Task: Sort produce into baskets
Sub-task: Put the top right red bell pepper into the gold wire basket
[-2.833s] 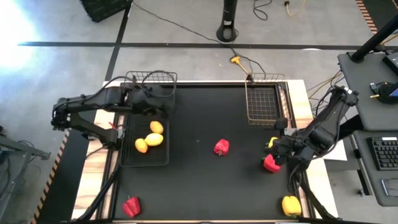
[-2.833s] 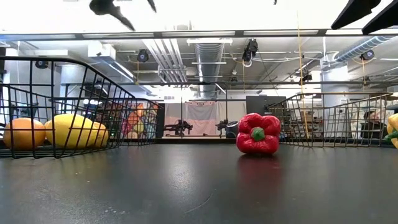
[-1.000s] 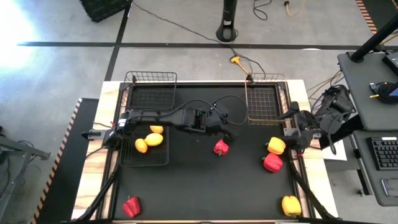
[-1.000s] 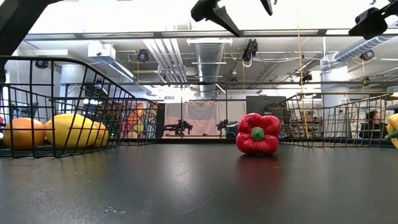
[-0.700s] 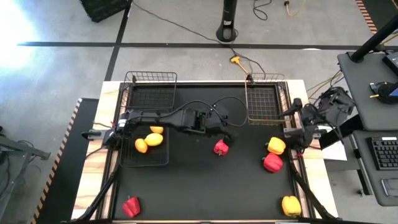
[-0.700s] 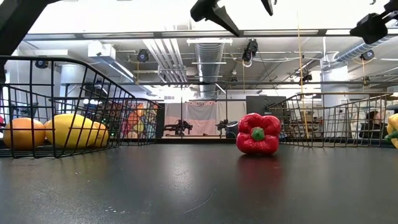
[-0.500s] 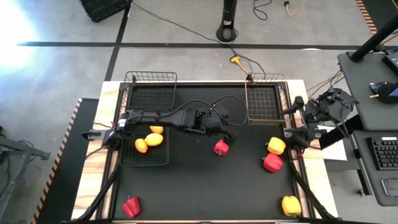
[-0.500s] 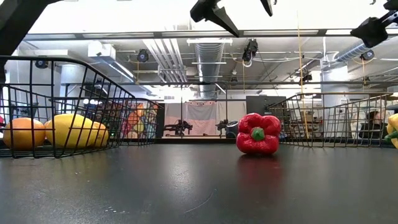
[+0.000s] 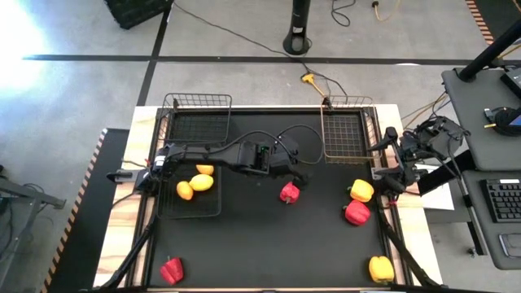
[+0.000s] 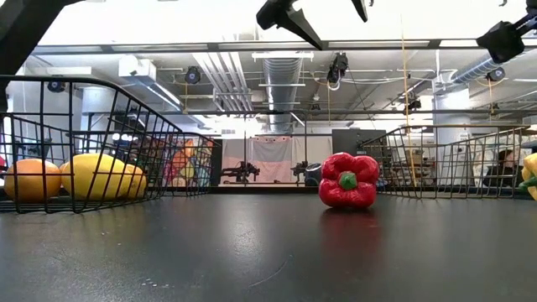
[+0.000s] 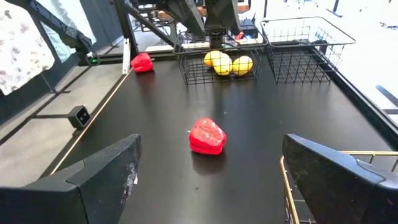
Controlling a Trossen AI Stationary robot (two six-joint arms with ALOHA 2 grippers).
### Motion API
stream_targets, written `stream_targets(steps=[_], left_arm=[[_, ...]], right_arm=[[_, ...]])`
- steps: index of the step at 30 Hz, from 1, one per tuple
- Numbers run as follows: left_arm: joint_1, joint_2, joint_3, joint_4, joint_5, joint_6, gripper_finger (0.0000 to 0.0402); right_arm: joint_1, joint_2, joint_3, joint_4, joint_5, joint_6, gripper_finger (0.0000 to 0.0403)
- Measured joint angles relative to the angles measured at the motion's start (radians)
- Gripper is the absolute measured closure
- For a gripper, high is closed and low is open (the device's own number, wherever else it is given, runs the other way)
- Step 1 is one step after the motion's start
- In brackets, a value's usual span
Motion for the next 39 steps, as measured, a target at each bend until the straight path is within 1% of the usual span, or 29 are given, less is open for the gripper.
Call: stream_targets(steps=[8, 16, 25, 32, 35, 39], left_arm=[[0.0, 0.0, 0.0, 0.0, 0.0, -0.011, 0.0062], [0.0, 0.0, 0.0, -0.001, -0.001, -0.011, 0.0062], [0.001, 0.0, 0.0, 0.0, -0.001, -0.011, 0.0062], [0.002, 0.0, 0.0, 0.004, -0.001, -0.011, 0.0062], [0.002, 0.0, 0.0, 0.006, -0.001, -0.012, 0.0062], [0.002, 0.0, 0.0, 0.008, -0.001, -0.015, 0.0062]], right_arm=[[0.0, 0.0, 0.0, 0.006, -0.009, -0.007, 0.0021], [0.0, -0.001, -0.009, 0.029, -0.061, -0.041, 0.0021], [0.0, -0.001, -0.013, 0.041, -0.087, -0.063, 0.0022], [0.0, 0.004, -0.006, 0.069, -0.087, -0.055, 0.0038], [0.0, 0.004, 0.001, 0.154, -0.086, -0.069, 0.0047], [0.0, -0.001, -0.038, 0.334, -0.099, -0.164, 0.0063]])
